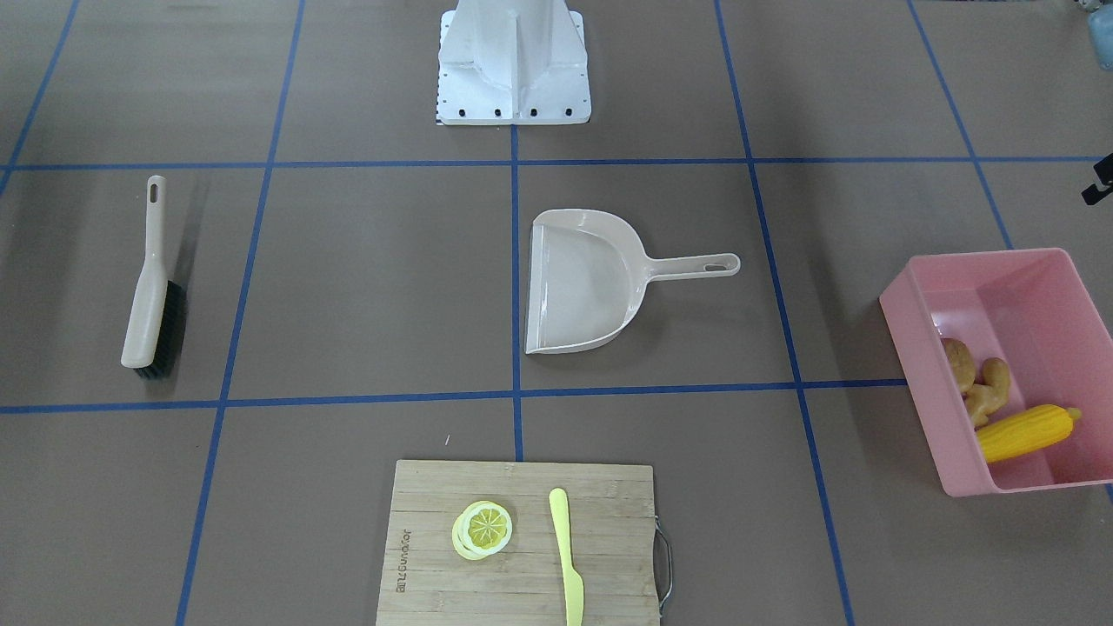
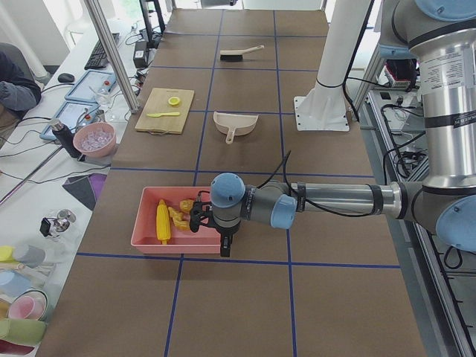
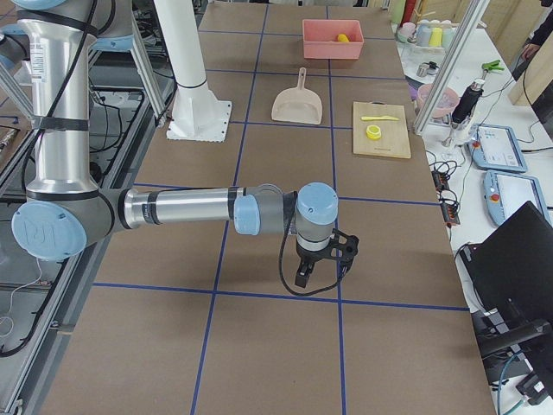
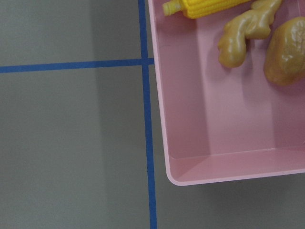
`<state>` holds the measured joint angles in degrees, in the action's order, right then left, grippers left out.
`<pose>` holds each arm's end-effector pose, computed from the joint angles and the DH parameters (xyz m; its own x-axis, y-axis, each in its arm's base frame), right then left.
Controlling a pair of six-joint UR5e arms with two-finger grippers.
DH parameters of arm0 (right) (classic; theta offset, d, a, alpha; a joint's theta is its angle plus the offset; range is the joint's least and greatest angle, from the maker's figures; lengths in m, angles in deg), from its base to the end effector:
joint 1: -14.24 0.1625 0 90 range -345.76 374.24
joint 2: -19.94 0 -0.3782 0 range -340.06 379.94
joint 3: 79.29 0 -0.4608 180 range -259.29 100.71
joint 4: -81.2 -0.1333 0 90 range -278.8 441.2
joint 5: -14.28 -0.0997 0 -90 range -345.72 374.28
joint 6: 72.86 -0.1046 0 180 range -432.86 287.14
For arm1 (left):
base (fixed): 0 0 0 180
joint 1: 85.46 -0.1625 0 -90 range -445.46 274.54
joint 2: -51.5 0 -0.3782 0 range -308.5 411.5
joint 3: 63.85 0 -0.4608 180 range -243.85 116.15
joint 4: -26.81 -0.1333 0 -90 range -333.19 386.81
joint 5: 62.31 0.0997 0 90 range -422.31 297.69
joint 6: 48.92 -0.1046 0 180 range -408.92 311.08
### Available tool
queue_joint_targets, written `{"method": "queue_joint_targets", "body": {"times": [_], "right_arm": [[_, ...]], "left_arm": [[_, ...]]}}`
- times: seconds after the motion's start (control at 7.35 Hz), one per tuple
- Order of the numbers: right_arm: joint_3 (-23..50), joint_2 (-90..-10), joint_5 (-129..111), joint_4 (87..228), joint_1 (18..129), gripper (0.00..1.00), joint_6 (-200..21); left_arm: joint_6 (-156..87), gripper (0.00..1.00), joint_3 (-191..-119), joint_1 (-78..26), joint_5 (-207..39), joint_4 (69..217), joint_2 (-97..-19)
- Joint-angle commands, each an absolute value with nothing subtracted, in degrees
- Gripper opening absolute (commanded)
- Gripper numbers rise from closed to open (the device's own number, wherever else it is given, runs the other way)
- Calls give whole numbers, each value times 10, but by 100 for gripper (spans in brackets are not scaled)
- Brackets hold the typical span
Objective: Sweep and dump trash into bin
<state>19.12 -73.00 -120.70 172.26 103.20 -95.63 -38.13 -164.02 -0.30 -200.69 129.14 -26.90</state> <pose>0.0495 -0.5454 0.5624 0.6582 0.3239 0.6796 -0.2567 0.9452 -0.2019 -0.0131 -0.4985 0.5938 0.6539 0.0102 -0.7565 0.0403 0.9980 0.0483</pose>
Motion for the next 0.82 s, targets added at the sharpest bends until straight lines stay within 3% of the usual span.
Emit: {"method": "queue_joint_targets", "body": {"times": [0.0,0.68], "right_arm": [[189,-730,-1206,1723,1032,100,-956],[189,-730,-1206,1723,1032,100,-956]], "left_arm": [[-291,99,-1646,14,-2023,1289,-268],[-261,99,-1638,15,-2022,1296,-267]]}}
